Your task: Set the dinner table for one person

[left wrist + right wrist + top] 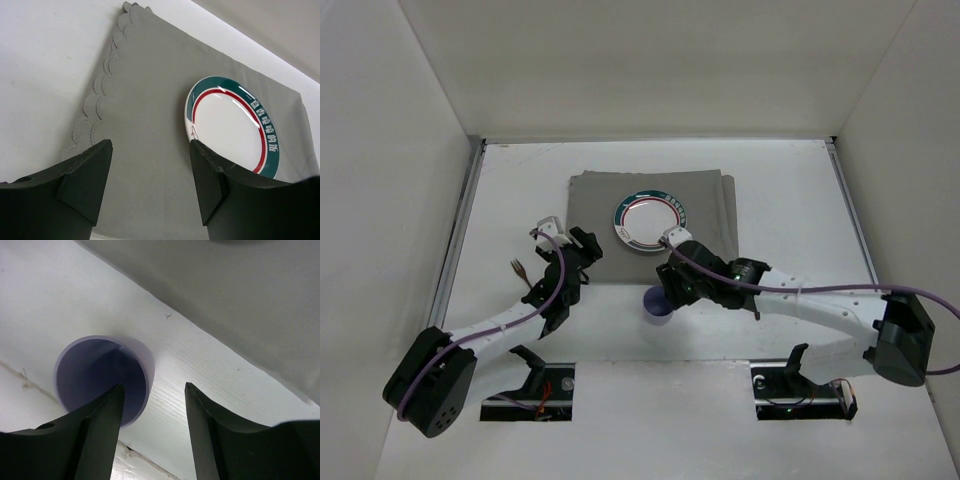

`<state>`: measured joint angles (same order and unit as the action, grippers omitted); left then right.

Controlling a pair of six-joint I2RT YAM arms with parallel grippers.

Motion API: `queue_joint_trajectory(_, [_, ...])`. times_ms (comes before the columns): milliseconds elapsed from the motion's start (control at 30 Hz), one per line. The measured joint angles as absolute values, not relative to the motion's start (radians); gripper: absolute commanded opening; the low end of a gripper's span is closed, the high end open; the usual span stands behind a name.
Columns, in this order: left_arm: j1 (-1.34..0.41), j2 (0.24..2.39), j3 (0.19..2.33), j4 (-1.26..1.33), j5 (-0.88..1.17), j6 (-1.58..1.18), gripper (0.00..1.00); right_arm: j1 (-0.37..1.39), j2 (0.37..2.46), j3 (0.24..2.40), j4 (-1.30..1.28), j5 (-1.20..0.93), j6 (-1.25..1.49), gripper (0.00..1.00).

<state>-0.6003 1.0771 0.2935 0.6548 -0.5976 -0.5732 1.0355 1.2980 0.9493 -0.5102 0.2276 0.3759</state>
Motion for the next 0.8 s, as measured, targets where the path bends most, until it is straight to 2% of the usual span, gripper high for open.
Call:
queue_joint_trajectory(100, [-0.600, 1.077, 0.292, 0.654, -0.596, -0.573, 0.61, 1.036, 1.340, 0.955, -0.506, 0.224, 0.366, 0.32])
queue_joint_trajectory(167, [-0.600, 1.077, 0.292, 0.655, -0.596, -0.573, 0.61, 1.036, 1.374, 0.970, -0.503, 0.229, 0.363, 0.13])
queue_joint_trajectory(200, [-0.601, 1.077, 0.292, 0.655, -0.595, -0.573, 0.61, 1.036, 1.391, 0.980, -0.501, 0.237, 0.363, 0.09])
queue_joint_trajectory(433, [-0.600, 1.077, 0.288, 0.655, -0.595, -0.574, 0.62, 0.994, 1.320, 1.044, -0.497, 0.237, 0.366, 0.07])
queue_joint_trajectory(567, [-0.600, 1.077, 0.288, 0.655, -0.595, -0.574, 0.62, 0.849, 1.252, 1.120, -0.408, 0.223, 0.367, 0.08])
queue_joint_trajectory(667, [-0.600, 1.077, 0.288, 0.655, -0.594, -0.574, 0.62, 0.685, 1.314, 1.214, -0.309, 0.230, 0.374, 0.07])
queue_joint_trajectory(800, [-0.600, 1.074, 0.288, 0.655, -0.590, -0.574, 0.62, 0.501, 1.514, 1.359, -0.234, 0.236, 0.382, 0.08])
